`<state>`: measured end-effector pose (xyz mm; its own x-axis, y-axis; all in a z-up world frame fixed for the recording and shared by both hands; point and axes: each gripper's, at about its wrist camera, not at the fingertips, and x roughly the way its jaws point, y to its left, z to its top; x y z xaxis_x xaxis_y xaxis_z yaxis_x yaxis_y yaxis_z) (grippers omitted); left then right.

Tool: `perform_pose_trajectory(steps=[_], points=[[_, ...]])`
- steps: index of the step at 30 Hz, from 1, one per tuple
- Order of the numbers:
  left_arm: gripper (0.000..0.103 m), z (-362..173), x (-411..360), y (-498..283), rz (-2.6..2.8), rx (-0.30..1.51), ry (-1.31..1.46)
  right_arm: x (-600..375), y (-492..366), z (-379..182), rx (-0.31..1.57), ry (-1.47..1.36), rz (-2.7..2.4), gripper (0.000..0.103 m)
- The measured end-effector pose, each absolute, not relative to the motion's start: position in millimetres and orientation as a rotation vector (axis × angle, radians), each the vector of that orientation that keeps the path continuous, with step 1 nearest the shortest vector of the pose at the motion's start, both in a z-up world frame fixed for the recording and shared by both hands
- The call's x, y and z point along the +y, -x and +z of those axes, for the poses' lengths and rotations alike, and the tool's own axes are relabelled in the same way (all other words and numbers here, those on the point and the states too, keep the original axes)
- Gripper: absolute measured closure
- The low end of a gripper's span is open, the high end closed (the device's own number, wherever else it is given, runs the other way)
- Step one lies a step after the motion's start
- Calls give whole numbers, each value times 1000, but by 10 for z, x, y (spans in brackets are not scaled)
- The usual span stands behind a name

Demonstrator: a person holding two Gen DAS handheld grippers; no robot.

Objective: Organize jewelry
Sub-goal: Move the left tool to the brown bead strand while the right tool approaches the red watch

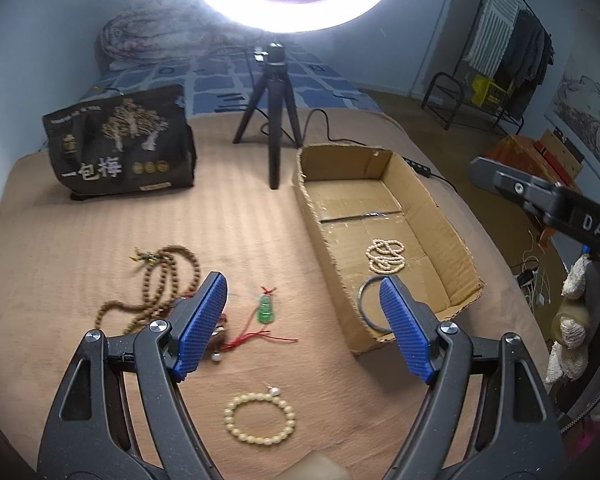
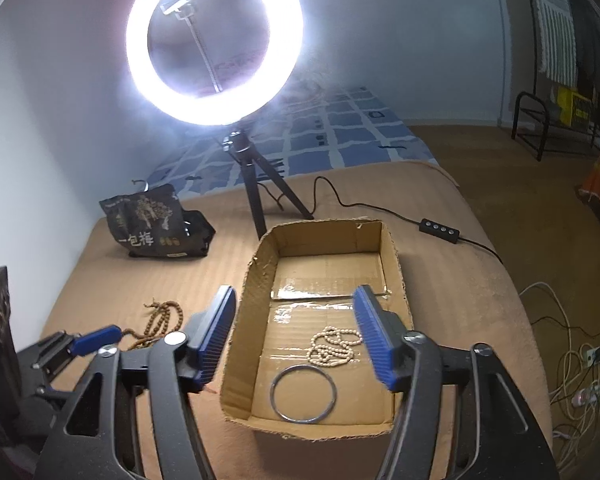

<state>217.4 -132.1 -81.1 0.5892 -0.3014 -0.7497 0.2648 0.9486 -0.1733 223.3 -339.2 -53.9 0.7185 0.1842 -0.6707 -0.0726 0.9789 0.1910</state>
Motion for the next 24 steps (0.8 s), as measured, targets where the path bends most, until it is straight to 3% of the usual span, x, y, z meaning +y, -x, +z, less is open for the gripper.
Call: perform_pose_trajectory(steps=[16,24], points=[[22,-520,-339,-2155,-206,803,79,-2851,-2142,-473,783,-107,265,35],[22,-838,76,-2266,-167,882,60,-2550,-2240,-691,854,-104,323,35]])
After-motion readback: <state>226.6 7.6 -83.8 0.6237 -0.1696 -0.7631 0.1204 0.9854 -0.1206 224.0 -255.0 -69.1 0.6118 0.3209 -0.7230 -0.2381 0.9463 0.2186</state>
